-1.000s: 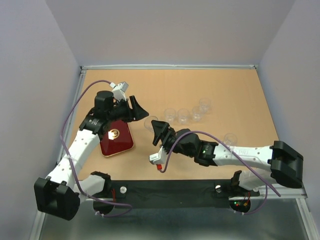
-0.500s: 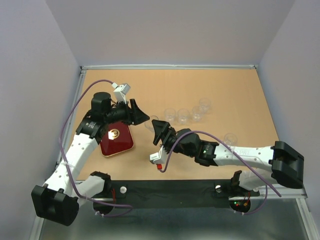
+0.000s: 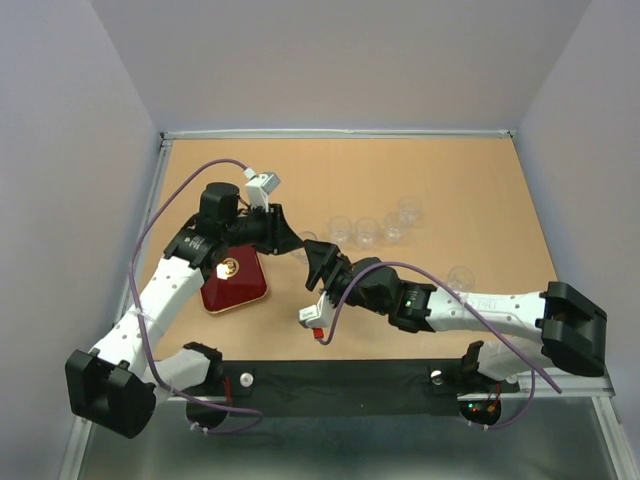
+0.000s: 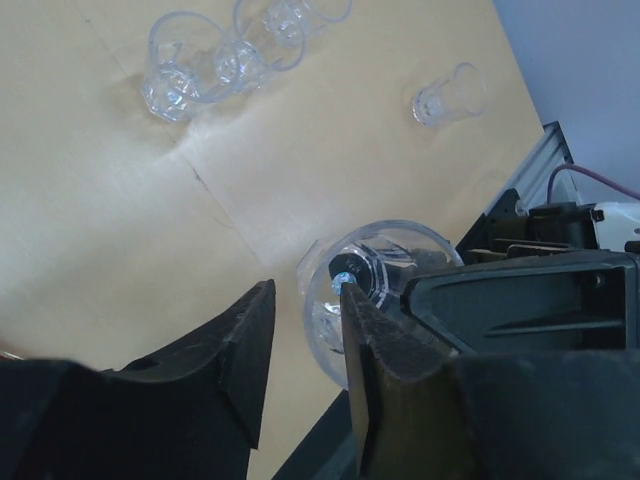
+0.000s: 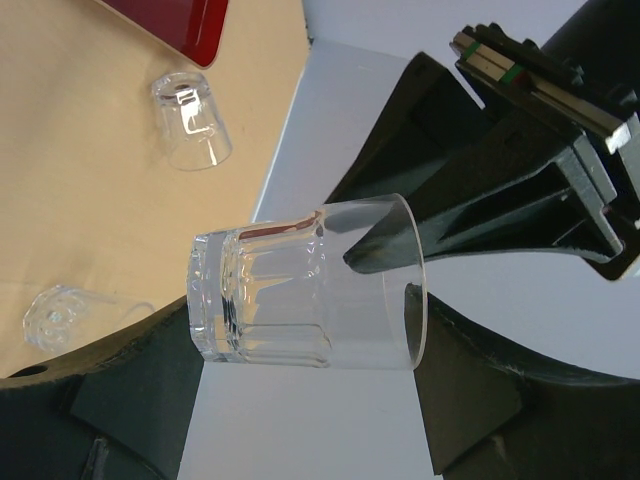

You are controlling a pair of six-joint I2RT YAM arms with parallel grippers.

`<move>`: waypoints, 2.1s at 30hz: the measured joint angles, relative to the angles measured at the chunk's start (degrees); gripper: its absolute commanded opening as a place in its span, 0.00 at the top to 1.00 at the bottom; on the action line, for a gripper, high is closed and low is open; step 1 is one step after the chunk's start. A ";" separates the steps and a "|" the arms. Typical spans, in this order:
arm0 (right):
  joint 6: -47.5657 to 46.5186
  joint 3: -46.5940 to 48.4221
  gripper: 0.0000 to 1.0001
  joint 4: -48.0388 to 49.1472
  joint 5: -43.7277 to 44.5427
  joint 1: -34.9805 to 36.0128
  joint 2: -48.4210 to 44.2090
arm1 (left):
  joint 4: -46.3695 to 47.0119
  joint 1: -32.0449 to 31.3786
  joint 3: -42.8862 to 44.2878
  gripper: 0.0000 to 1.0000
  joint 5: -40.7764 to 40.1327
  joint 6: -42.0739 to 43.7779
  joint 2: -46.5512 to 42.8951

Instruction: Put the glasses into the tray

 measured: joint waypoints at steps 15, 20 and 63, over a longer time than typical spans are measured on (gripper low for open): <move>0.31 0.02 0.00 0.66 0.63 0.35 1.42 | -2.36 -3.43 2.32 1.00 -6.60 1.75 1.53; 1.09 0.02 0.00 0.72 1.42 0.35 1.51 | -2.51 -3.43 2.27 1.00 -9.70 1.42 0.39; 68.24 28.41 0.00 -30.49 4.46 -32.59 -0.50 | 4.61 22.01 -6.93 1.00 -53.48 -9.44 7.54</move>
